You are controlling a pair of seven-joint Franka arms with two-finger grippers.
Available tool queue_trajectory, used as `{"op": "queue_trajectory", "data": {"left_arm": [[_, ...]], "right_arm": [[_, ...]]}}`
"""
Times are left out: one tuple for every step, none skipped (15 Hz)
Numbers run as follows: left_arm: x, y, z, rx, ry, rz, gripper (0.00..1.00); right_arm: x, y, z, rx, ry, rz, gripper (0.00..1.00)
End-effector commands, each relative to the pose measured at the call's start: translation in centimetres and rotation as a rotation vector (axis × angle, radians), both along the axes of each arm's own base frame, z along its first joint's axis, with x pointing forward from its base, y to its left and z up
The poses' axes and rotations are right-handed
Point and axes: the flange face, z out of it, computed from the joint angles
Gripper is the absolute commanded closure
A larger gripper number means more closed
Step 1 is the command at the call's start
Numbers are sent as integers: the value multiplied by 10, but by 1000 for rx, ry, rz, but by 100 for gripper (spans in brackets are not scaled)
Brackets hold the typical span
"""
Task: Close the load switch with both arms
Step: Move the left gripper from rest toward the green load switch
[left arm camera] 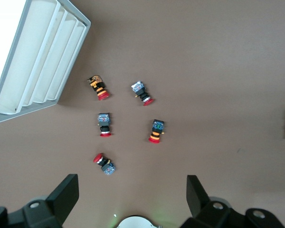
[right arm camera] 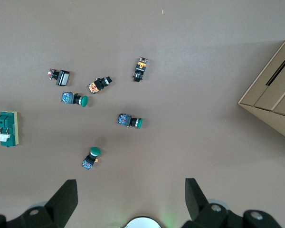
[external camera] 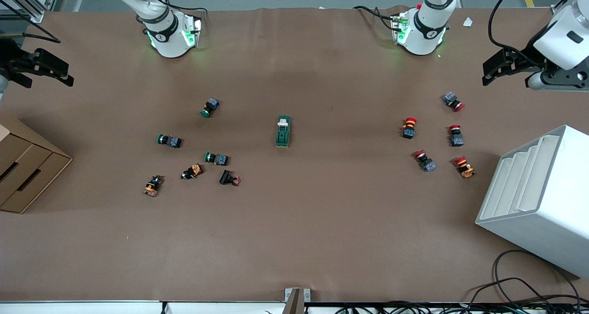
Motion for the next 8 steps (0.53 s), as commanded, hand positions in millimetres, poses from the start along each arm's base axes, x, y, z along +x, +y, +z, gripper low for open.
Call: {"op": "queue_trajectory", "data": {"left_arm": [[4,3,9,23,-8,-13,0],[5,3,13,21,-17,-13,0],[5,3,14,20,-18,-1,0],[7,-1,10,20,-11,-4,0],[9,-3,10,14,-12,-7,0],[12,-8,10,17,-14,-11,0],[15,-12,5,11,-7,-14,0],[16,-25,1,8,1,-11,0]], "right_arm": [[-8,-14,3,18,-2,14,0],[-8,-15,3,18,-2,14,0],[-8,-15,3,17,-2,13,0],[-8,-14,3,14,-2,18,0],[-8,-13,4,9,-4,19,0],[-8,-14,3,8,-3,19,0],[-8,-14,4,8,-3,20,0],[-8,-14,3,6,-3,20,0]]}}
